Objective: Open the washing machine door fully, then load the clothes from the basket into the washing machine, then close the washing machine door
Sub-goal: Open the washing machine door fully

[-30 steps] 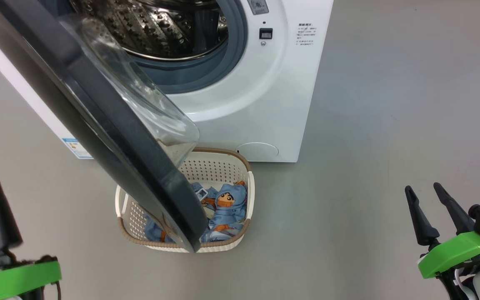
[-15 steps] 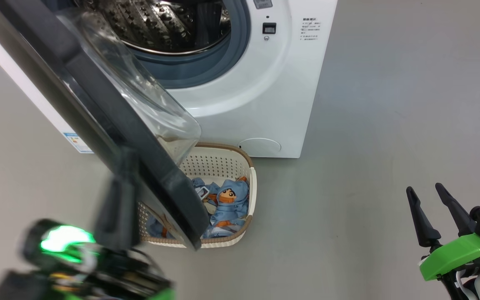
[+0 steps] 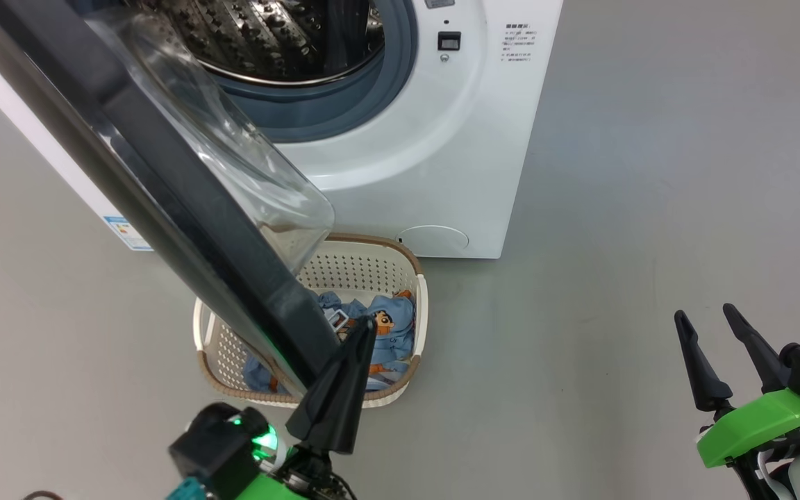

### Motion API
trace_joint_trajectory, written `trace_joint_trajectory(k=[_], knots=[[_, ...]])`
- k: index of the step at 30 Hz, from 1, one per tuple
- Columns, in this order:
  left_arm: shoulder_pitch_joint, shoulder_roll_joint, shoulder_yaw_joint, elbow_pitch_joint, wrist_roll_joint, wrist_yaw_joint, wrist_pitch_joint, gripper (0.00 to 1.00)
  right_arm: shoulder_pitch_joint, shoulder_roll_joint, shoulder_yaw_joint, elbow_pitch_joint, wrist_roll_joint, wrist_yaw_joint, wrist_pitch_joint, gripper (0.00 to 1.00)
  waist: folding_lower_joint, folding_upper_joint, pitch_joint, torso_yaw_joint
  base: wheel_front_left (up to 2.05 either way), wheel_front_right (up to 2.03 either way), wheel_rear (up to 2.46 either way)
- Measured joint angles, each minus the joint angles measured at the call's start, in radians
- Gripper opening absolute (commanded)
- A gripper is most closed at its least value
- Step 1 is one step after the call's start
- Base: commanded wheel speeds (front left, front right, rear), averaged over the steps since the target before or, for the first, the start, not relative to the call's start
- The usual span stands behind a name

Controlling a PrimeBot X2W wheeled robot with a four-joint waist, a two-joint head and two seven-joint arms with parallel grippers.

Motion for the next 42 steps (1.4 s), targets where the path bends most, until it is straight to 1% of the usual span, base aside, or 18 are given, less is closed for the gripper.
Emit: trace_joint_trajectory(k=[6, 16, 29, 42], knots=[[-0.022, 0.001, -0.001, 0.116, -0.017, 0.000, -0.012, 0.00, 0.000, 0.001, 0.002, 0.000, 0.000, 0.000, 0.000, 1.00, 0.0000, -0.0001, 0.001, -0.003, 0.00, 0.00, 0.00], [-0.074, -0.005, 0.011, 0.216, -0.042, 0.000, -0.035, 0.00, -0.003, 0.002, 0.006, -0.001, 0.000, 0.000, 0.000, 1.00, 0.0000, 0.0000, 0.014, -0.009, 0.00, 0.00, 0.00], [-0.080, -0.030, 0.013, 0.249, -0.059, 0.000, -0.039, 0.00, -0.006, 0.001, 0.007, -0.013, 0.000, 0.000, 0.000, 1.00, 0.0000, 0.0000, 0.019, 0.014, 0.00, 0.00, 0.00], [-0.059, -0.038, 0.014, 0.239, -0.048, -0.002, -0.039, 0.00, -0.009, -0.008, 0.012, -0.015, -0.002, 0.000, 0.000, 1.00, 0.0000, 0.0000, 0.020, 0.068, 0.00, 0.00, 0.00]])
